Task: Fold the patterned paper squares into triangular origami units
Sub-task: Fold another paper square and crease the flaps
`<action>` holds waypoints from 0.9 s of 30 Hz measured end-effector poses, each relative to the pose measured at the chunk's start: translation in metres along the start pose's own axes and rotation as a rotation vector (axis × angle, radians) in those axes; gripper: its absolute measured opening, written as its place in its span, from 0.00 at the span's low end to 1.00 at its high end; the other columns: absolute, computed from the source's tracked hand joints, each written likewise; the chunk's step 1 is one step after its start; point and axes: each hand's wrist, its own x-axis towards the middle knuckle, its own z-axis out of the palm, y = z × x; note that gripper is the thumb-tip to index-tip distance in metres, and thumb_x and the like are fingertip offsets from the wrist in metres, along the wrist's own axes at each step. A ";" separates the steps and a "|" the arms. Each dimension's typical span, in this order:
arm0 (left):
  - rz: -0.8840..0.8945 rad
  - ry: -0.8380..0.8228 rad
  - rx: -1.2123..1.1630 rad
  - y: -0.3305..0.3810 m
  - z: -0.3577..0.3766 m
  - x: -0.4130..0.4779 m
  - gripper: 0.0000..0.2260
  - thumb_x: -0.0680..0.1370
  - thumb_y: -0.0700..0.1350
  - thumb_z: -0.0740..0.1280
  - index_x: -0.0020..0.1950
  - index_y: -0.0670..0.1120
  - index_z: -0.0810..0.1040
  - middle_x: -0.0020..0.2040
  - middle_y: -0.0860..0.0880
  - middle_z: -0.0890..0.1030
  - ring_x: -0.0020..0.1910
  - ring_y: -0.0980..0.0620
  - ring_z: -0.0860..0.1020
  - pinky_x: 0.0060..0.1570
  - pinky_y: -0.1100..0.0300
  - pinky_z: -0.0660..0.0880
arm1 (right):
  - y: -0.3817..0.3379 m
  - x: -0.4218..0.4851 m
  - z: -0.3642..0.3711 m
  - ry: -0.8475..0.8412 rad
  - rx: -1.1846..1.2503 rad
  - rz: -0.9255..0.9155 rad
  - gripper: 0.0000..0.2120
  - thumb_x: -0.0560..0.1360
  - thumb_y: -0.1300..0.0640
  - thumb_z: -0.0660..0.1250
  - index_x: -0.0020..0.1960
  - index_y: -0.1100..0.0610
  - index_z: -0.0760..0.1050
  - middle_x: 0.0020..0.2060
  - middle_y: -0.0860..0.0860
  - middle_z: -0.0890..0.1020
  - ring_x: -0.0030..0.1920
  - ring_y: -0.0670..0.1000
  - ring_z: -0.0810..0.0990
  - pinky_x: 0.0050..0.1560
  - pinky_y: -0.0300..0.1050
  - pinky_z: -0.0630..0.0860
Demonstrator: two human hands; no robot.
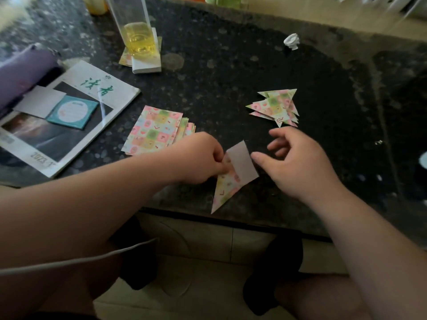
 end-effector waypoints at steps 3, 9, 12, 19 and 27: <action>0.017 0.007 0.025 0.001 0.008 0.002 0.06 0.78 0.53 0.72 0.52 0.53 0.82 0.45 0.55 0.82 0.42 0.58 0.79 0.38 0.61 0.77 | 0.003 0.002 0.016 -0.065 -0.068 -0.108 0.23 0.74 0.46 0.76 0.67 0.47 0.76 0.49 0.39 0.75 0.49 0.41 0.75 0.46 0.34 0.71; 0.090 0.202 0.019 -0.006 0.024 -0.003 0.14 0.78 0.52 0.71 0.58 0.56 0.68 0.52 0.57 0.76 0.48 0.59 0.75 0.43 0.63 0.72 | 0.010 0.004 0.044 -0.089 -0.080 -0.167 0.27 0.77 0.51 0.73 0.74 0.51 0.72 0.57 0.43 0.76 0.58 0.46 0.75 0.61 0.49 0.77; 0.276 0.276 0.352 -0.008 0.038 -0.013 0.13 0.81 0.53 0.66 0.65 0.54 0.74 0.64 0.53 0.70 0.62 0.51 0.69 0.60 0.54 0.72 | 0.009 0.007 0.047 -0.105 -0.076 -0.146 0.30 0.76 0.53 0.74 0.76 0.52 0.70 0.63 0.47 0.74 0.61 0.50 0.77 0.64 0.51 0.76; 0.407 0.267 0.553 -0.026 0.074 -0.022 0.22 0.78 0.51 0.69 0.72 0.52 0.75 0.73 0.48 0.72 0.63 0.46 0.73 0.56 0.48 0.72 | -0.012 0.026 0.042 -0.133 0.136 0.178 0.36 0.74 0.56 0.75 0.79 0.53 0.66 0.64 0.48 0.78 0.63 0.49 0.78 0.59 0.39 0.72; 0.377 0.189 0.524 -0.026 0.054 -0.015 0.23 0.84 0.58 0.56 0.80 0.60 0.60 0.83 0.52 0.56 0.78 0.49 0.57 0.70 0.47 0.58 | -0.019 0.040 0.043 -0.175 0.152 0.196 0.22 0.74 0.57 0.76 0.67 0.51 0.77 0.48 0.44 0.79 0.51 0.45 0.79 0.47 0.37 0.73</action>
